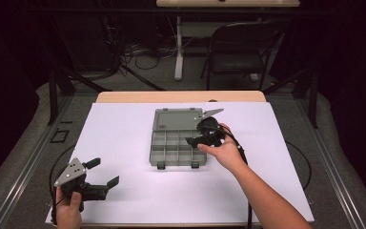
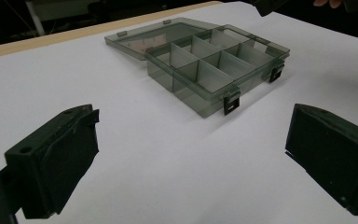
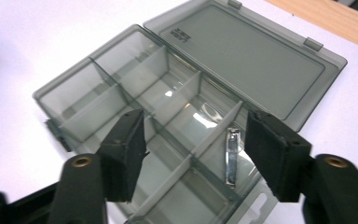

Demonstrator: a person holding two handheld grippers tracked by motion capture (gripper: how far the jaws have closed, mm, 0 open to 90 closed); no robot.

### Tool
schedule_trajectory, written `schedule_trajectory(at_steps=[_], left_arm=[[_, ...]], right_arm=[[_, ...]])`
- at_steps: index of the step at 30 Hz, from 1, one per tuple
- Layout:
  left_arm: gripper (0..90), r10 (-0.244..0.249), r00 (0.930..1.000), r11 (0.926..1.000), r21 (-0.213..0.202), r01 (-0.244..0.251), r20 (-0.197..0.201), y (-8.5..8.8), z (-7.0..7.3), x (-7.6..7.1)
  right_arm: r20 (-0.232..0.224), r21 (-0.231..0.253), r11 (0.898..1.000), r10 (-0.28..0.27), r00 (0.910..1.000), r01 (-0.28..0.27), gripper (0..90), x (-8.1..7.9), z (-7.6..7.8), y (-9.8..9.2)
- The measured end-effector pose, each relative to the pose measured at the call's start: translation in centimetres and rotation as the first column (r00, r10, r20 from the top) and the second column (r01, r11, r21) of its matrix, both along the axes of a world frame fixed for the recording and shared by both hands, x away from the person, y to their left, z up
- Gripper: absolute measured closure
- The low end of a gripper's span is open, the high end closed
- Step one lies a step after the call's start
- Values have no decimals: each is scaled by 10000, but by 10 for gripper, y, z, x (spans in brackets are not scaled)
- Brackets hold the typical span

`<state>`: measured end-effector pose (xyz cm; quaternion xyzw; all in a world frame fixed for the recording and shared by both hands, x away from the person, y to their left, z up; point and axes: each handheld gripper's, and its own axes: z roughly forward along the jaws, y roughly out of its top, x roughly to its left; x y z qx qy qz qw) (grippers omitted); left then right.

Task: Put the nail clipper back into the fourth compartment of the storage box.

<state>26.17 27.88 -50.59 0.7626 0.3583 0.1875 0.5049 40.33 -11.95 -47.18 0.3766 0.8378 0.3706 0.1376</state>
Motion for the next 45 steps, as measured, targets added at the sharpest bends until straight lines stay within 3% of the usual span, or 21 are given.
schedule_trajectory(at_steps=[2, 9, 12, 18, 20, 29, 37, 42, 45], left_arm=[[23, -12, 10000, 10000, 9, 12, -9, 0, 0, 0], [23, -44, 10000, 10000, 43, 44, -17, -2, 0, 1], [23, -19, 10000, 10000, 27, 19, -22, -1, 0, 0], [23, -32, 10000, 10000, 20, 32, -7, -1, 0, 0], [23, -26, 10000, 10000, 3, 26, -2, -2, 0, 0], [23, 9, 10000, 10000, 88, -8, -65, -3, -1, 0], [23, -30, 10000, 9999, 144, 31, -46, -4, -1, 1], [23, 4, 10000, 9999, 115, -4, -37, -4, -1, 1], [23, 76, 10000, 9999, 134, -75, -54, -4, -1, 1]], right_arm=[[-131, 239, 9997, 73, 9999, -69, 336, -5, 2, -3], [114, 970, 9952, 119, 9999, -129, 251, -23, 10, -14], [303, 1259, 9920, 43, 9995, -81, 220, -32, 13, -20], [222, 1666, 9860, -142, 9997, 103, 189, -47, 12, -35], [295, 1613, 9859, -495, 9983, 441, 191, -52, 10, -41], [416, 1876, 9766, -1153, 9925, 1056, 174, -84, 0, -75], [184, 2332, 9573, -1801, 9835, 1709, 167, -112, -17, -102], [187, 2530, 9417, -2341, 9720, 2219, 168, -123, -24, -114], [204, 2500, 9402, -2441, 9695, 2315, 167, -127, -28, -119]])
